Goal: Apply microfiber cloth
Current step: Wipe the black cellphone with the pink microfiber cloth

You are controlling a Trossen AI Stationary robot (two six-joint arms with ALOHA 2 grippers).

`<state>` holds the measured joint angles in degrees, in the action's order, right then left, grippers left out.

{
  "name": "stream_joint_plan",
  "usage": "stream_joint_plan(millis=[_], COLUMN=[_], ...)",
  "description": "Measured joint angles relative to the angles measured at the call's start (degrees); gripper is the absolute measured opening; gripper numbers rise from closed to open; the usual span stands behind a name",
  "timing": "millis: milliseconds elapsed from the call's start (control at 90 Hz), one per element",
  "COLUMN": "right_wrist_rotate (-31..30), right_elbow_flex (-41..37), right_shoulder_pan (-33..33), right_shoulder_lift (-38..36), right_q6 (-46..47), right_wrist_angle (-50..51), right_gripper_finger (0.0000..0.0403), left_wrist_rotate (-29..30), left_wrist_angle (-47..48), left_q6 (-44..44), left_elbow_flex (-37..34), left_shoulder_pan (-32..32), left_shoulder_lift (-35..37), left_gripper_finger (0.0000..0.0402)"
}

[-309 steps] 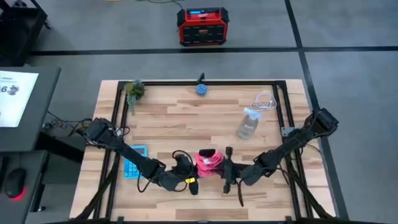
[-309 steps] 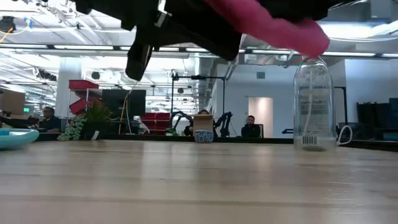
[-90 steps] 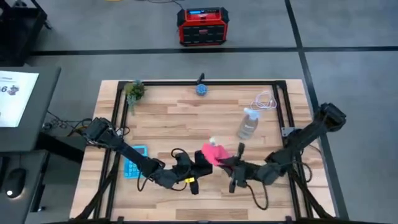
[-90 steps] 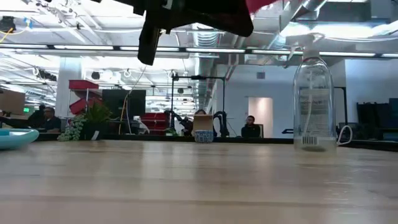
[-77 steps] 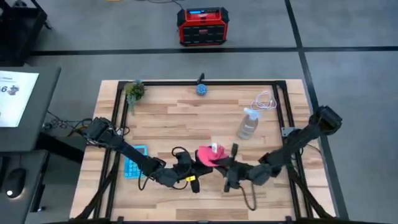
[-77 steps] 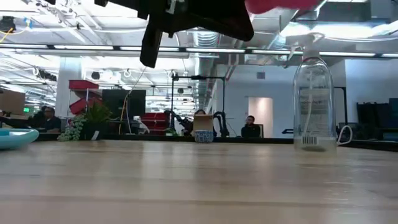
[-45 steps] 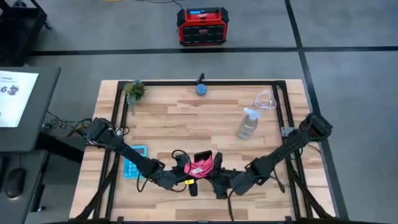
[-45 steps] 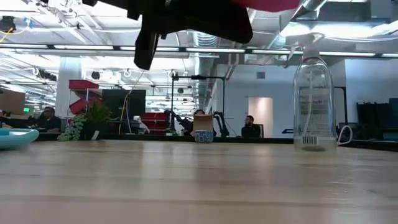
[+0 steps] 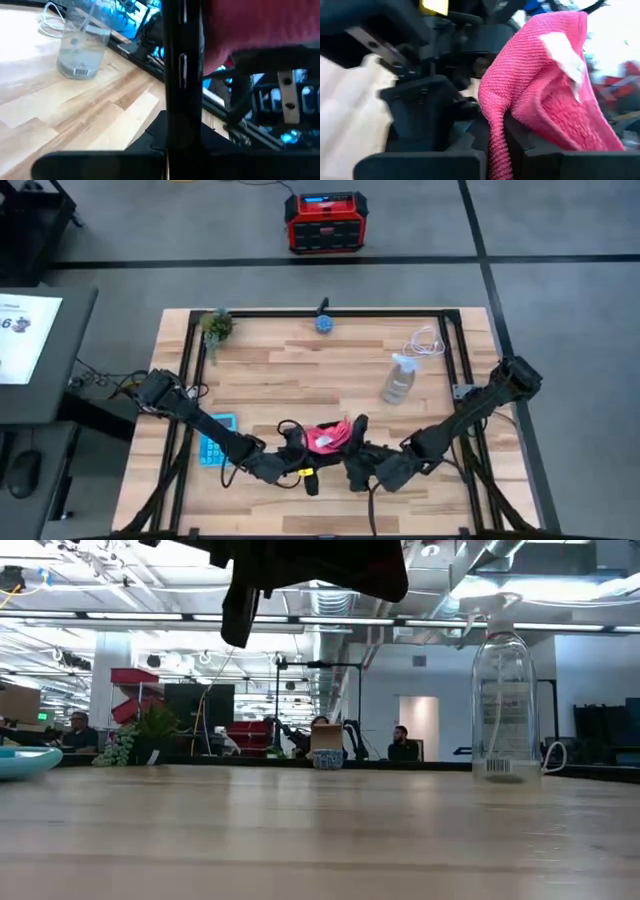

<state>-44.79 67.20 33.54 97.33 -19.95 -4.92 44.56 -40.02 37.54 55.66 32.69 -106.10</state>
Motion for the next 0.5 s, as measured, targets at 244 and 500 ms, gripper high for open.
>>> stream_joint_plan(millis=[244, 500], right_wrist_rotate=[7.9, -1.2], right_elbow_flex=[0.0, -0.1], right_shoulder_pan=[-0.8, -1.7], right_shoulder_lift=[2.2, -0.8], right_q6=[1.7, 0.3], right_wrist_angle=[-0.2, -8.2], right_gripper_finger=[0.0009, 0.0009], left_wrist_rotate=[0.2, 0.4], left_wrist_angle=[0.5, 0.2], left_q6=[-0.5, -0.1], left_elbow_flex=[-0.1, 0.1], left_shoulder_pan=[0.0, -0.1], left_shoulder_lift=[-0.1, 0.2], left_gripper_finger=[0.0011, 0.0011])
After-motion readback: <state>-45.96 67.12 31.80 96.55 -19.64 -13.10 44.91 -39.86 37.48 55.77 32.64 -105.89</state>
